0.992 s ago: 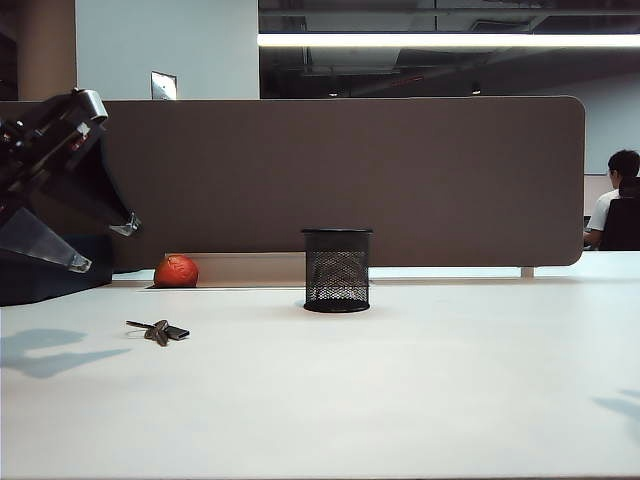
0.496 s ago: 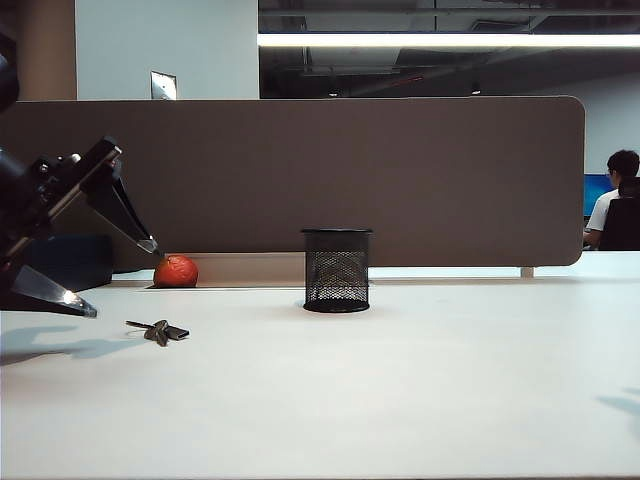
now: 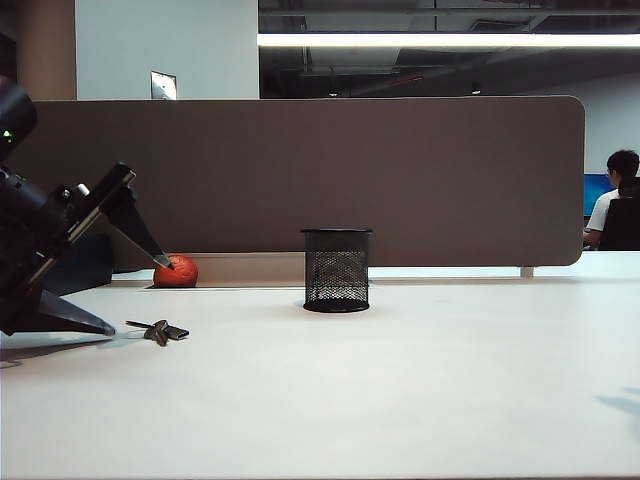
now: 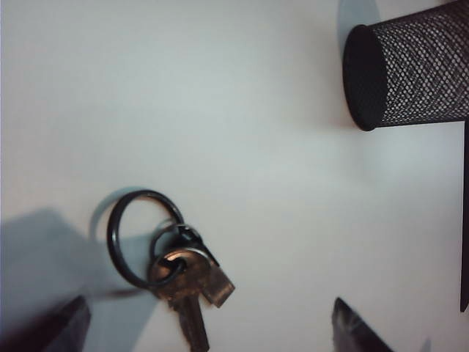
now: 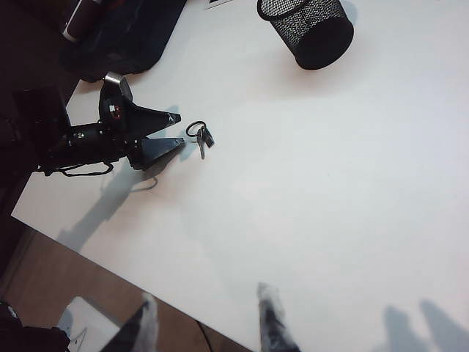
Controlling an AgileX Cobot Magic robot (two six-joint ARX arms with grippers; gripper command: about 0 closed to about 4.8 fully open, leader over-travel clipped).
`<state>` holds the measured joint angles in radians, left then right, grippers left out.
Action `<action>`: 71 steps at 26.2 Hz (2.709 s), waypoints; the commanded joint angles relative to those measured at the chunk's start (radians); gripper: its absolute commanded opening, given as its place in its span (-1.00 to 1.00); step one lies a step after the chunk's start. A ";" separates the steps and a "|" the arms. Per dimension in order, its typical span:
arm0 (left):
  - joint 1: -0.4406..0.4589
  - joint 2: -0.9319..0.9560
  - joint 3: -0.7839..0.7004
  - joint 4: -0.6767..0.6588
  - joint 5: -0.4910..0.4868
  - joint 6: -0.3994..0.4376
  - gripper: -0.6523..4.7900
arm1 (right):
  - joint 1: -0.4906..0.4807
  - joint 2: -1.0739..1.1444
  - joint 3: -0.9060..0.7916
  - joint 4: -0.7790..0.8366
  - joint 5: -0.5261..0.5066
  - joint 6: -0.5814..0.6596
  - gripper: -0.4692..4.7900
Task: Pick up a bunch of keys from the table, then put them into the black basket.
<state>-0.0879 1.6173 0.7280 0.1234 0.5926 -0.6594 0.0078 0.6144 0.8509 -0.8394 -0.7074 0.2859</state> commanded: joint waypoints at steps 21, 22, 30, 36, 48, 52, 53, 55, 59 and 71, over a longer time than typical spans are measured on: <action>0.002 0.046 0.010 0.055 -0.023 -0.055 0.78 | 0.001 -0.001 0.003 0.006 0.018 -0.006 -0.13; 0.002 0.049 0.010 0.059 -0.024 -0.055 0.75 | 0.001 -0.001 0.003 0.006 0.021 -0.006 -0.13; 0.002 0.083 0.010 0.075 -0.028 -0.056 0.55 | 0.001 -0.001 0.003 0.006 0.036 -0.006 -0.13; 0.002 0.109 0.010 0.080 -0.028 -0.056 0.38 | 0.000 -0.002 0.003 0.006 0.036 -0.006 -0.13; 0.002 0.115 0.010 0.071 -0.058 -0.056 -0.34 | 0.000 -0.002 0.003 0.006 0.036 -0.006 -0.14; 0.002 0.116 0.010 0.064 -0.080 -0.056 -0.72 | 0.000 -0.002 0.003 0.006 0.036 -0.006 -0.14; 0.002 0.117 0.010 0.064 -0.089 -0.056 -0.78 | 0.000 -0.002 0.003 0.006 0.036 -0.006 -0.14; 0.002 0.117 0.010 0.064 -0.102 -0.056 -0.78 | 0.000 -0.002 0.003 0.006 0.036 -0.006 -0.13; 0.002 0.116 0.010 0.066 -0.103 -0.054 -0.78 | 0.000 -0.003 0.003 0.006 0.036 -0.006 -0.13; 0.002 0.094 0.010 0.198 -0.029 -0.047 -0.78 | 0.000 -0.002 0.003 0.006 0.036 -0.006 -0.14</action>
<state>-0.0887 1.7267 0.7380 0.2947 0.5465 -0.7090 0.0071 0.6144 0.8509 -0.8394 -0.6731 0.2859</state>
